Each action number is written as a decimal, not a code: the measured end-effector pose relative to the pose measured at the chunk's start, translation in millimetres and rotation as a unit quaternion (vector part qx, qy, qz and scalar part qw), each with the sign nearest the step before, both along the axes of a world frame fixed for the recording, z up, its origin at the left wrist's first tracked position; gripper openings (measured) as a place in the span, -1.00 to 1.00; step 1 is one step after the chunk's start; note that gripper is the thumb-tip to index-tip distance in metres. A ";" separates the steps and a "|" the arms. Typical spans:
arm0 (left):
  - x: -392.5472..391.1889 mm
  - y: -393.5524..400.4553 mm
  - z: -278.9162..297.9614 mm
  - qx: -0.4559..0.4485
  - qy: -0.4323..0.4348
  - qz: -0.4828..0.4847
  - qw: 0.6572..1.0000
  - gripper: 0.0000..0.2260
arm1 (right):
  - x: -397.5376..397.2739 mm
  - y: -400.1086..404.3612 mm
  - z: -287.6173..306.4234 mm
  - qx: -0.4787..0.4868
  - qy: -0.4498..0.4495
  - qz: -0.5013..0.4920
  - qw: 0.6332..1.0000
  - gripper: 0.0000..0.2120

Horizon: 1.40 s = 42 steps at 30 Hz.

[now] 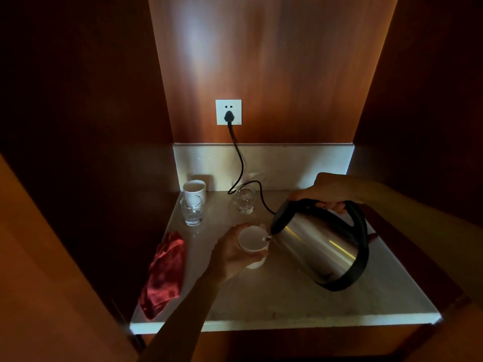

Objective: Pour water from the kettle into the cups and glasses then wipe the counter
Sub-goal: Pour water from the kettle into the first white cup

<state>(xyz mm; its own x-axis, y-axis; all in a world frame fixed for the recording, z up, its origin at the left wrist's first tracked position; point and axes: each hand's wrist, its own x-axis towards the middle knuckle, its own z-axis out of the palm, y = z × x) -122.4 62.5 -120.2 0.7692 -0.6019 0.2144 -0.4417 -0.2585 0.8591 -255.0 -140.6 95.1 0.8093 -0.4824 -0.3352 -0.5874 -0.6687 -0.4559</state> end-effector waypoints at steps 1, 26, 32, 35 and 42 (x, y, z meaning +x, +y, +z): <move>0.0 -0.1 0.1 0.001 0.002 -0.001 1.000 -0.28 | 1.0 -0.3 0.5 -0.004 0.004 0.001 1.000 -0.43; 0.6 -0.2 -0.9 0.009 -0.006 0.005 1.000 -0.32 | 17.8 4.8 13.0 -0.019 0.036 0.038 0.998 -0.46; 1.1 0.1 -0.5 0.013 -0.016 0.003 1.000 -0.30 | 21.7 5.9 14.3 -0.024 0.050 0.037 0.998 -0.47; 2.4 0.4 -1.8 0.012 -0.018 0.004 1.000 -0.30 | 22.4 6.2 15.8 -0.024 0.056 0.036 0.997 -0.46; 2.4 -0.8 -3.9 0.002 -0.015 0.007 1.000 -0.29 | 25.1 6.0 13.6 -0.026 0.056 0.030 0.998 -0.45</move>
<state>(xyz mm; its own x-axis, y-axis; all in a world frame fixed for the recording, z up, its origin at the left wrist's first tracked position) -120.0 61.8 -124.1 0.7713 -0.5914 0.2353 -0.4633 -0.2682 0.8446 -229.9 -134.6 108.7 0.7963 -0.4535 -0.4003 -0.5908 -0.7252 -0.3537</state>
